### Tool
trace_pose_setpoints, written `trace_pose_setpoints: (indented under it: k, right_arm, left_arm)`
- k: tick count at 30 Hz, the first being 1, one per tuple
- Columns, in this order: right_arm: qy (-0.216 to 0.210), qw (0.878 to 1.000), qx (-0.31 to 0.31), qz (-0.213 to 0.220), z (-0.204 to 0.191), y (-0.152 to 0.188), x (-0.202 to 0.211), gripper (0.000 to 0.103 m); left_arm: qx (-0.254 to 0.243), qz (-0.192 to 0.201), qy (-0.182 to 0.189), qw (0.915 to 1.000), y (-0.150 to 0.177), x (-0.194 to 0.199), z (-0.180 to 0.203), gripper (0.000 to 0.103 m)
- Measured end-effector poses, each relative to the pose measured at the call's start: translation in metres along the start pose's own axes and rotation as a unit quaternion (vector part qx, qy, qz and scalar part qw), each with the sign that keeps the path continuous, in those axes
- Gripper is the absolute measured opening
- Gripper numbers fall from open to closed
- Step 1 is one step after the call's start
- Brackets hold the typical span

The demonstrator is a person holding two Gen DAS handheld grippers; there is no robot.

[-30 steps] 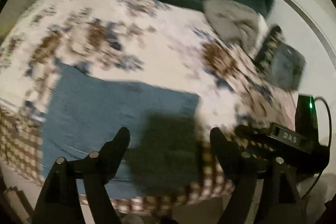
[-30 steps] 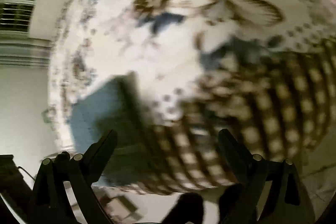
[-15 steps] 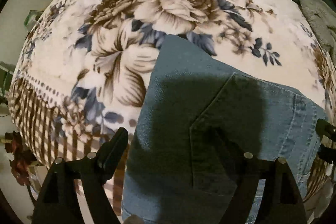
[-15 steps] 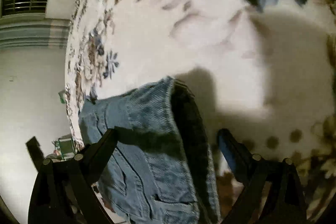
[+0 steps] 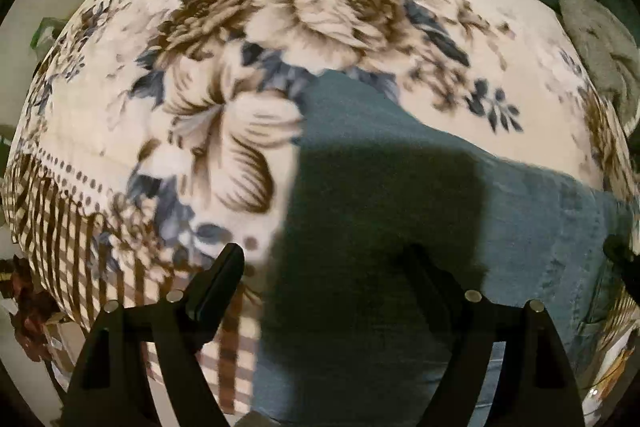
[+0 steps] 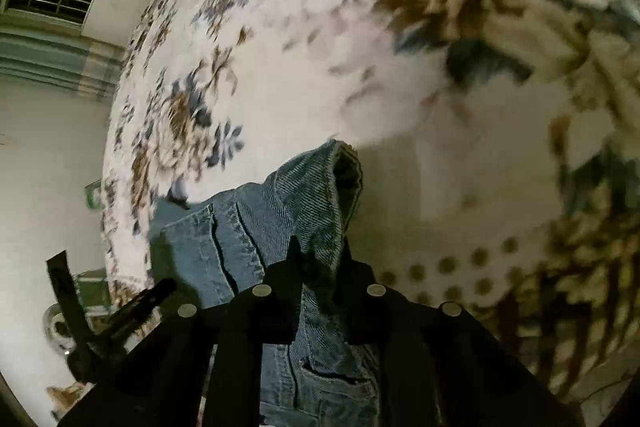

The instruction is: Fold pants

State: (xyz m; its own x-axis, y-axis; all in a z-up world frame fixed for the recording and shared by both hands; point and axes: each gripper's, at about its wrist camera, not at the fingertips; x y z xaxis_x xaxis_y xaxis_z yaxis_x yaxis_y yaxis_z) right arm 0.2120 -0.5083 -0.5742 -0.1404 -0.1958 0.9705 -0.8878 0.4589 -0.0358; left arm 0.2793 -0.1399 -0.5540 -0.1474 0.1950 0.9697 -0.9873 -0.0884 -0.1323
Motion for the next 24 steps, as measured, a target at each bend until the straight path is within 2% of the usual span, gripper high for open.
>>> trace_pose_setpoints:
  k: [3, 6, 7, 8, 9, 10, 12, 13, 15, 16, 18, 21, 24]
  right_arm:
    - [0.02, 0.999, -0.025, 0.006, 0.019, -0.005, -0.001, 0.015]
    - [0.029, 0.999, -0.04, -0.017, 0.028, -0.006, -0.021, 0.017]
    - [0.039, 0.998, -0.039, -0.021, 0.028, -0.008, -0.026, 0.02]
    - [0.044, 0.998, -0.042, -0.026, 0.028, -0.009, -0.029, 0.025]
    - [0.04, 0.997, -0.051, -0.031, 0.03, -0.01, -0.029, 0.031]
    - [0.036, 0.996, -0.068, -0.04, 0.034, -0.01, -0.027, 0.035]
    - [0.039, 0.994, -0.095, -0.042, 0.039, -0.005, -0.016, 0.054]
    - [0.035, 0.992, -0.113, -0.038, 0.043, 0.003, -0.003, 0.058]
    - [0.025, 0.99, -0.138, -0.033, 0.047, 0.023, 0.017, 0.067]
    - [0.016, 0.988, -0.151, -0.032, 0.048, 0.037, 0.027, 0.068]
    - [0.009, 0.983, -0.179, -0.044, 0.048, 0.068, 0.038, 0.068]
    - [-0.019, 0.97, -0.226, -0.085, 0.047, 0.106, 0.024, 0.068]
    - [-0.04, 0.953, -0.273, -0.125, 0.045, 0.132, -0.012, 0.068]
  left_arm:
    - [0.025, 0.005, 0.028, 0.9993, -0.017, 0.002, -0.014, 0.087]
    - [0.03, 0.003, 0.042, 0.9986, -0.037, -0.009, -0.02, 0.09]
    - [0.028, -0.002, 0.046, 0.9986, -0.042, -0.015, -0.021, 0.095]
    - [0.026, -0.011, 0.045, 0.9986, -0.047, -0.025, -0.024, 0.102]
    - [0.025, -0.023, 0.044, 0.9985, -0.052, -0.035, -0.027, 0.103]
    - [0.026, -0.033, 0.048, 0.998, -0.055, -0.042, -0.031, 0.103]
    - [0.031, -0.046, 0.069, 0.9961, -0.058, -0.048, -0.039, 0.103]
    - [0.032, -0.047, 0.075, 0.9955, -0.057, -0.046, -0.041, 0.103]
    - [0.026, -0.044, 0.074, 0.996, -0.053, -0.029, -0.042, 0.103]
    - [0.024, -0.039, 0.071, 0.9964, -0.049, -0.019, -0.043, 0.103]
    - [0.031, -0.026, 0.092, 0.995, -0.034, 0.005, -0.046, 0.102]
    - [0.031, -0.028, 0.103, 0.9938, -0.005, 0.019, -0.044, 0.102]
    - [0.017, -0.054, 0.082, 0.995, 0.029, 0.003, -0.042, 0.102]
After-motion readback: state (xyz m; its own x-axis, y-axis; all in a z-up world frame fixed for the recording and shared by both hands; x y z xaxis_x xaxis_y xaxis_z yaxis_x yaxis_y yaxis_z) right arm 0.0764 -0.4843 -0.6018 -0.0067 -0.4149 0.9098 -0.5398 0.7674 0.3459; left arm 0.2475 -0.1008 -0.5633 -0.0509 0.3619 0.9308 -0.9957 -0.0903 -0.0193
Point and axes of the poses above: each gripper's, at about its wrist camera, not at the fingertips, and x roughly against the way its jaws point, z to its right, y to its underside, and after that the axes turned 14 degrees about y, right-handed
